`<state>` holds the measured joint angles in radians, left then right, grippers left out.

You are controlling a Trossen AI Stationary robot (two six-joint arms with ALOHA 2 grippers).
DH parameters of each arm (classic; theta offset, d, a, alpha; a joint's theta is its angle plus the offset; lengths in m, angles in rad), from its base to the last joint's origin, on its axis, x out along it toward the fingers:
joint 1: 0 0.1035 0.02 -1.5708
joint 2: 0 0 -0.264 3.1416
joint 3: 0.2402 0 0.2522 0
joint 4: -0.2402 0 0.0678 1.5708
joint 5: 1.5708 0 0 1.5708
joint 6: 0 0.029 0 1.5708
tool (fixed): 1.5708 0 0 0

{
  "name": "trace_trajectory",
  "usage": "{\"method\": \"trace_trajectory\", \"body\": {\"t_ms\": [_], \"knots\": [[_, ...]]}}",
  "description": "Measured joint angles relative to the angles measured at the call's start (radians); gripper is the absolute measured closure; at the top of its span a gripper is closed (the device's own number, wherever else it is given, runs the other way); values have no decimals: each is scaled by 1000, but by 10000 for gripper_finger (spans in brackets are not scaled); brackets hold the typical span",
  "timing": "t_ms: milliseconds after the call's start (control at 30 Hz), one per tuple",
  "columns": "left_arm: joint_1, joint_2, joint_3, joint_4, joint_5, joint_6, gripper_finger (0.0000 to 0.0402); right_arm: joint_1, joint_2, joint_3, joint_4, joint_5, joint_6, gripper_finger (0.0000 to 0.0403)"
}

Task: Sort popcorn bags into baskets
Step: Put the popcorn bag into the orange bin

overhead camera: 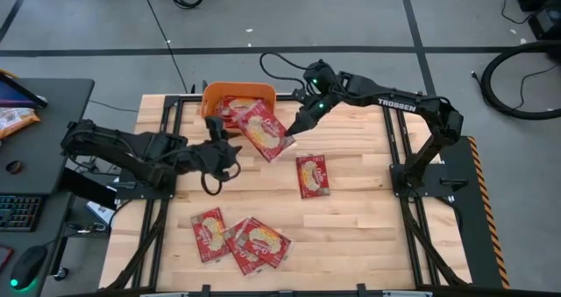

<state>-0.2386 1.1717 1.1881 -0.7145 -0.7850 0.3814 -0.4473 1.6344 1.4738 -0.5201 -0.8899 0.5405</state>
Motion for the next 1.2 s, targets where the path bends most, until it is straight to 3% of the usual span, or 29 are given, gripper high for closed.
{"method": "trace_trajectory", "body": {"t_ms": [233,500,667,933,1067,1200], "knots": [[-3,45,2,86,-54,239,176,3,0,0,33,-85,45,402],[-8,115,0,165,-115,421,183,32,0,1,84,-171,86,402],[-9,146,0,245,-125,503,223,40,0,1,101,-182,97,399],[-11,155,0,312,-114,521,328,40,0,1,101,-188,96,392],[-15,155,0,311,-116,520,367,40,0,1,102,-161,92,368],[-27,155,0,318,-115,509,376,35,0,0,111,-158,92,328]]}}
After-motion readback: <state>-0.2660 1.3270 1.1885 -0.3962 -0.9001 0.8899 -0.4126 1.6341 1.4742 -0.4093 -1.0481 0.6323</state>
